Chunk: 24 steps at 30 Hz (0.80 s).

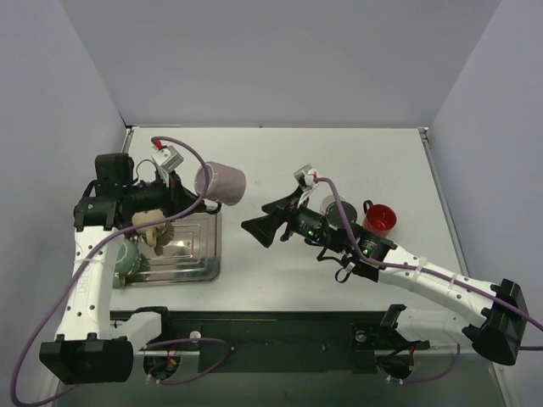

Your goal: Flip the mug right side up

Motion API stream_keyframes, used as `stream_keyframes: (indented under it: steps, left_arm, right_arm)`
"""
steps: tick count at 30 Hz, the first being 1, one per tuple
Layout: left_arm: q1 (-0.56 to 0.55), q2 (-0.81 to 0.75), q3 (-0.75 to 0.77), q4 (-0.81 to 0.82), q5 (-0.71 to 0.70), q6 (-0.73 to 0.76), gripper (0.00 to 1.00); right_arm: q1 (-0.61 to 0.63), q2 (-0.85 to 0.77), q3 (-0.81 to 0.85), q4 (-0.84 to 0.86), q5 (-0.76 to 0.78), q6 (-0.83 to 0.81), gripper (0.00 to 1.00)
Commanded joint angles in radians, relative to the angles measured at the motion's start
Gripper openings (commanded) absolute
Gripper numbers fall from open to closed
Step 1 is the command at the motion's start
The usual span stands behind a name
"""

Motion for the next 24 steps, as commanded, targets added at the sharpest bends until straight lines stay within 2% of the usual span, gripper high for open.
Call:
stream_keyframes:
  steps: [1, 4, 7, 9, 12, 15, 17, 18, 19, 20, 21, 22, 23, 24]
  left_arm:
    - [-0.127, -0.032, 0.022, 0.067, 0.208, -0.203, 0.00]
    - [-0.164, -0.061, 0.011, 0.120, 0.215, -0.237, 0.00]
    - [-0.173, -0.083, 0.000, 0.143, 0.330, -0.259, 0.00]
    - [-0.173, -0.104, -0.041, 0.258, 0.385, -0.390, 0.00]
    - [-0.172, -0.144, -0.156, 0.570, 0.387, -0.619, 0.00]
    - [-0.175, -0.151, -0.199, 0.715, 0.393, -0.702, 0.00]
    - [-0.173, -0.146, -0.176, 0.656, 0.369, -0.682, 0.00]
    - [-0.173, -0.143, -0.161, 0.609, 0.351, -0.605, 0.00]
    - [-0.175, -0.131, -0.120, 0.464, 0.261, -0.546, 0.00]
    - [-0.175, -0.120, -0.098, 0.393, 0.176, -0.459, 0.00]
    - [-0.178, -0.080, -0.058, 0.245, 0.016, -0.414, 0.00]
    - [-0.178, -0.054, -0.040, 0.179, -0.080, -0.327, 0.00]
    - [-0.176, -0.004, -0.032, 0.062, -0.172, -0.276, 0.00]
    - [-0.164, 0.015, -0.043, 0.014, -0.194, -0.182, 0.00]
  right_arm:
    - [0.011, 0.027, 0.050, 0.500, -0.084, 0.126, 0.90]
    - [0.013, 0.064, 0.088, 0.510, -0.071, 0.129, 0.89]
    - [0.010, 0.103, 0.136, 0.505, -0.074, 0.149, 0.86]
    - [0.010, 0.136, 0.146, 0.531, -0.091, 0.177, 0.85]
    - [0.008, 0.158, 0.163, 0.565, -0.123, 0.226, 0.82]
    - [0.010, 0.187, 0.185, 0.602, -0.163, 0.287, 0.79]
    - [0.005, 0.190, 0.179, 0.606, -0.165, 0.299, 0.79]
    - [0.006, 0.184, 0.159, 0.606, -0.154, 0.298, 0.79]
    - [0.006, 0.173, 0.148, 0.602, -0.125, 0.286, 0.79]
    - [0.006, 0.164, 0.130, 0.550, -0.073, 0.274, 0.79]
    - [0.005, 0.152, 0.128, 0.503, -0.041, 0.242, 0.79]
    - [0.006, 0.150, 0.131, 0.381, 0.035, 0.226, 0.79]
    - [0.009, 0.165, 0.130, 0.344, 0.076, 0.209, 0.79]
    - [0.011, 0.187, 0.120, 0.337, 0.106, 0.217, 0.79]
